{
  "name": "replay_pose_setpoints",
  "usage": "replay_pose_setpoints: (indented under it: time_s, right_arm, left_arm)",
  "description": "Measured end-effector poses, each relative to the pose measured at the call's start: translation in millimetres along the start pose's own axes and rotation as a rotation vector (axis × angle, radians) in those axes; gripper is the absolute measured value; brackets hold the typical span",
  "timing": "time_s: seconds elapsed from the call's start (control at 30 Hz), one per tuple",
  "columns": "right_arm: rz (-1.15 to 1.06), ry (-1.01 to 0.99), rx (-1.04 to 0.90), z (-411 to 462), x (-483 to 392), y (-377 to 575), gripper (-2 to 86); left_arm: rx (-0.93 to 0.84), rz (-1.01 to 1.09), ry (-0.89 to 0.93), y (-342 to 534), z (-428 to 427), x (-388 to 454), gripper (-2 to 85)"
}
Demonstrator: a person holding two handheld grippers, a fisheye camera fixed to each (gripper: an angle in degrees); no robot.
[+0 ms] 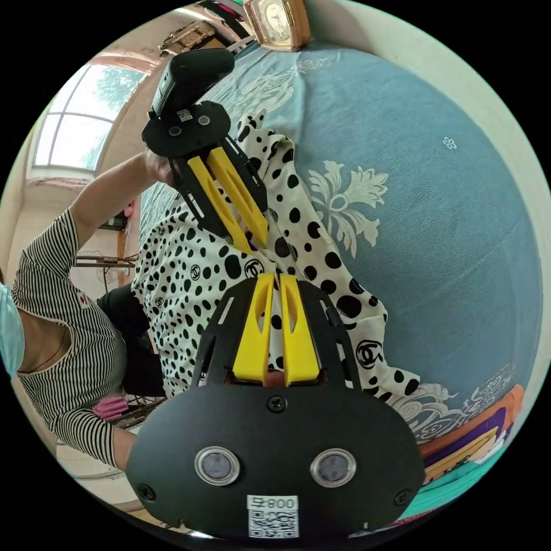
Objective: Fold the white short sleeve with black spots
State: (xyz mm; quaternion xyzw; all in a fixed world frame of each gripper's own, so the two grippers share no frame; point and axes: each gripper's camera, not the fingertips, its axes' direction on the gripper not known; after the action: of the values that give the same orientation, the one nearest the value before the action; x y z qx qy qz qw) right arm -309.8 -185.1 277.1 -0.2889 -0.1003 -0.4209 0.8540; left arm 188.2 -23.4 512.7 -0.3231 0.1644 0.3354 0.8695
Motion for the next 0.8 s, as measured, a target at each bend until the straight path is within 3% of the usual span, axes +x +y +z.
replay_pose_setpoints:
  time_s: [0.17, 0.43, 0.57, 0.7, 0.8]
  right_arm:
    - [0.046, -0.023, 0.098, -8.6, 16.5, 15.0, 0.6]
    - [0.146, 0.047, 0.346, -35.0, 15.9, 73.9, 0.8]
    - [0.221, 0.112, 0.379, -31.4, 19.0, 90.9, 2.2]
    - [0.134, 0.183, 0.403, -32.3, -3.1, 96.7, 4.7]
    - [0.001, 0.242, 0.391, -28.4, -28.3, 96.0, 5.9]
  left_arm:
    - [-0.080, 0.055, -0.069, -23.5, 31.1, 1.7, 6.8]
    - [-0.085, 0.005, 0.115, -32.3, 43.1, -24.1, 4.6]
    - [-0.010, 0.010, -0.041, -27.1, 39.8, -19.4, 8.7]
    - [0.084, 0.134, -0.280, -25.0, 42.4, 16.5, 10.0]
    - [-0.018, 0.214, -0.395, -32.2, 67.5, 30.3, 9.1]
